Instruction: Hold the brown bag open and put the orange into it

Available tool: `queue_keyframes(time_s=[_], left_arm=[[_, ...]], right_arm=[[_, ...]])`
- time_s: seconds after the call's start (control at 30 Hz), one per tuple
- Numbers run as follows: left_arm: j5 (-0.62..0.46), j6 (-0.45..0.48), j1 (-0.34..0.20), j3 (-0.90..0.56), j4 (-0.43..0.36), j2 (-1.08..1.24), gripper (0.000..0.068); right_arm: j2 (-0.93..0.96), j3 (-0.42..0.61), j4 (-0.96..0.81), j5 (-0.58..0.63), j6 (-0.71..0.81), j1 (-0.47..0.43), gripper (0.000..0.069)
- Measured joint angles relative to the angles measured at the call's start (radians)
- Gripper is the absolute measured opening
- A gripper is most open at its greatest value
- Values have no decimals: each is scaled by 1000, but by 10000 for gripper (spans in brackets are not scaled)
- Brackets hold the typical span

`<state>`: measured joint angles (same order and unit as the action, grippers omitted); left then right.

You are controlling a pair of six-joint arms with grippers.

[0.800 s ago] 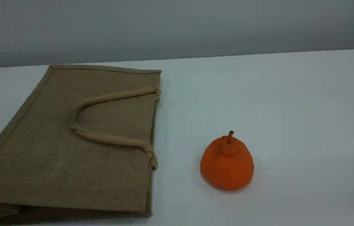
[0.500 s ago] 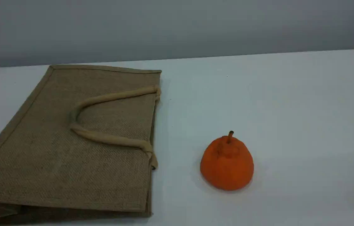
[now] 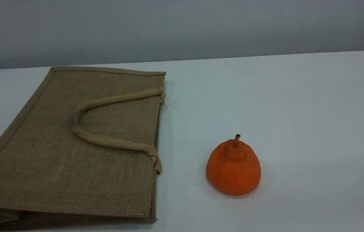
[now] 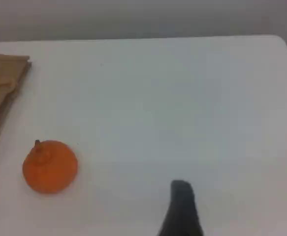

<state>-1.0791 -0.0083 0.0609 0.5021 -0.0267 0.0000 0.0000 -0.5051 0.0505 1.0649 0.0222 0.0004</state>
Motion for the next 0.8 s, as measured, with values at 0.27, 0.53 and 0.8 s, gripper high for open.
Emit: queue_keyframes(time_s=[0.27,0.53,0.8], left_arm=[[0,0,0,0,0,0,566],[0,0,0,0,0,0,566],[13,17,0,13,1,6,566]], right_arm=[[0,0,0,0,0,0,478],[0,0,0,0,0,0,478],[0,-1,31,-5,-5,0,478]])
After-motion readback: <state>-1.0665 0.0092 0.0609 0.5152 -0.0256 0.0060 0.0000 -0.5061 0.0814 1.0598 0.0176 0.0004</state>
